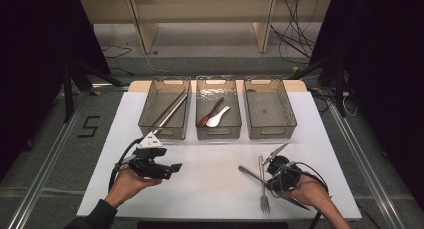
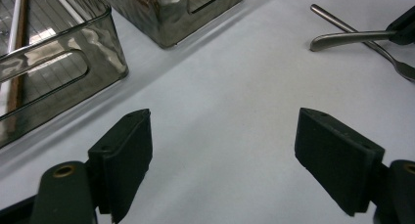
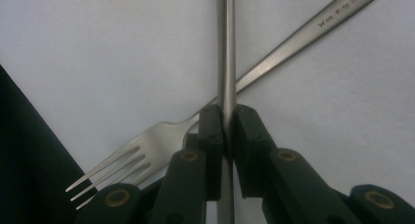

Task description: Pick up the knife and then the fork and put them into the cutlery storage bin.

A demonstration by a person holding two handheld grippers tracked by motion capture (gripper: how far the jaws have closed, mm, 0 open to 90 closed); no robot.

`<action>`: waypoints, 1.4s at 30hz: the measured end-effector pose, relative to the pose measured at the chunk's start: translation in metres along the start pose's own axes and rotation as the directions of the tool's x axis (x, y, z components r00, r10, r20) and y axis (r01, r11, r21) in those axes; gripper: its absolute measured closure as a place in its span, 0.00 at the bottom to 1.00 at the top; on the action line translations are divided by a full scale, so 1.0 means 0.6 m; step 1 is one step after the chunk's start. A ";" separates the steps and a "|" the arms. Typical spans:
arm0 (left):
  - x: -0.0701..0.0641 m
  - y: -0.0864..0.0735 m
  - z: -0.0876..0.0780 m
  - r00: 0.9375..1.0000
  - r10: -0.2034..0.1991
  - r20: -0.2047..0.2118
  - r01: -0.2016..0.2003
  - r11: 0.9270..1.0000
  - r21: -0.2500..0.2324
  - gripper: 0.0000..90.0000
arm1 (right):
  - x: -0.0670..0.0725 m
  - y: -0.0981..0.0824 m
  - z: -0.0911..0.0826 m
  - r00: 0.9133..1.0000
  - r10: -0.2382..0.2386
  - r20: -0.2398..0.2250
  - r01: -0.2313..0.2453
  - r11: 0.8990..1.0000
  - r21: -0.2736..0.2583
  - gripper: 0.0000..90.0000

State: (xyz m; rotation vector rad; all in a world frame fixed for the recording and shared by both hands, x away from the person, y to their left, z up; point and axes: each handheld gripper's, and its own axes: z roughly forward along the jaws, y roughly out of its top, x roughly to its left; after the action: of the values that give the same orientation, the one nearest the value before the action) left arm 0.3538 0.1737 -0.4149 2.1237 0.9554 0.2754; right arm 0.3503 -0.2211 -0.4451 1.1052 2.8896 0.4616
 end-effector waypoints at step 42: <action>0.009 0.001 -0.006 1.000 -0.024 -0.007 0.024 1.000 -0.012 0.24 | -0.065 0.012 -0.093 0.995 0.095 0.043 -0.081 0.962 -0.262 0.93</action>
State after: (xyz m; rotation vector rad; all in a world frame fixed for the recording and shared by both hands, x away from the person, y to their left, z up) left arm 0.3562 0.1795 -0.4129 2.1006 0.9803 0.2761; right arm 0.3776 -0.2565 -0.3935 1.1841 2.6424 0.7745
